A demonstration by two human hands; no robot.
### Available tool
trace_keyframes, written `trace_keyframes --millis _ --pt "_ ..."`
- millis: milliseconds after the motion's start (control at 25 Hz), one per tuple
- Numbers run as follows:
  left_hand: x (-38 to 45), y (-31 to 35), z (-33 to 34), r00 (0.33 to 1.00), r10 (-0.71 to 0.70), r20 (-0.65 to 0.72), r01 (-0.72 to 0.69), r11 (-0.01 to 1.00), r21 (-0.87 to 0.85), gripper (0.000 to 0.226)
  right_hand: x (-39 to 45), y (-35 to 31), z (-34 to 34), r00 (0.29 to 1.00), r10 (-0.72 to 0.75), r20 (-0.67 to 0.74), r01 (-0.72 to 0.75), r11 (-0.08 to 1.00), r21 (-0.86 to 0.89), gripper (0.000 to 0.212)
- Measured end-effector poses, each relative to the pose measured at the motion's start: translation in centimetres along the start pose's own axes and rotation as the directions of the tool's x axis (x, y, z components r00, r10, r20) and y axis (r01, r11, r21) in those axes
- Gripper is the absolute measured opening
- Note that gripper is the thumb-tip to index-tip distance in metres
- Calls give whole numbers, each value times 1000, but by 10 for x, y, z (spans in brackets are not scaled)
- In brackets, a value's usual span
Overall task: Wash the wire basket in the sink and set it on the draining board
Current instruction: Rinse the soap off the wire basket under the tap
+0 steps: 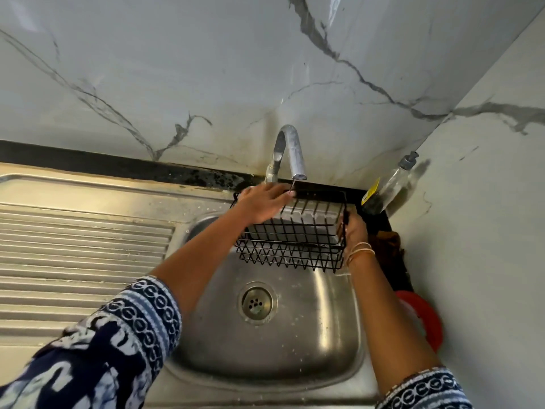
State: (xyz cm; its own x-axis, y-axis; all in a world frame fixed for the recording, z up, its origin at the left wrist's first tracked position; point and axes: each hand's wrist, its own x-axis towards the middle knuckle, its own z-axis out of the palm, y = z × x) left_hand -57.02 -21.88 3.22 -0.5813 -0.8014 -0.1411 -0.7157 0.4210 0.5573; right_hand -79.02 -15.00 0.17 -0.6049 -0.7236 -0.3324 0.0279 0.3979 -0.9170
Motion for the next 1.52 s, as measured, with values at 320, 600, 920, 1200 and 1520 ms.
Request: trace_keyframes --millis 320,600,920,1200,1520 --pt "-14 -40 0 930 -351 -111 113 558 -822 7 0 -2 -17 995 96 35 -102 959 266 40" --pt "-39 -51 3 930 -346 121 196 189 -962 55 -2 4 -4 953 286 98 -301 925 233 66" --pt "-46 -55 -21 915 -322 243 363 398 -843 90 -26 -2 0 947 306 103 -322 919 229 50" --pt "-53 -46 -4 831 -536 147 317 241 -917 38 -12 -26 9 989 -141 -42 132 975 -176 39" --pt "-63 -35 3 760 -650 13 173 184 -968 61 -129 11 98 588 -603 538 702 50 -711 72"
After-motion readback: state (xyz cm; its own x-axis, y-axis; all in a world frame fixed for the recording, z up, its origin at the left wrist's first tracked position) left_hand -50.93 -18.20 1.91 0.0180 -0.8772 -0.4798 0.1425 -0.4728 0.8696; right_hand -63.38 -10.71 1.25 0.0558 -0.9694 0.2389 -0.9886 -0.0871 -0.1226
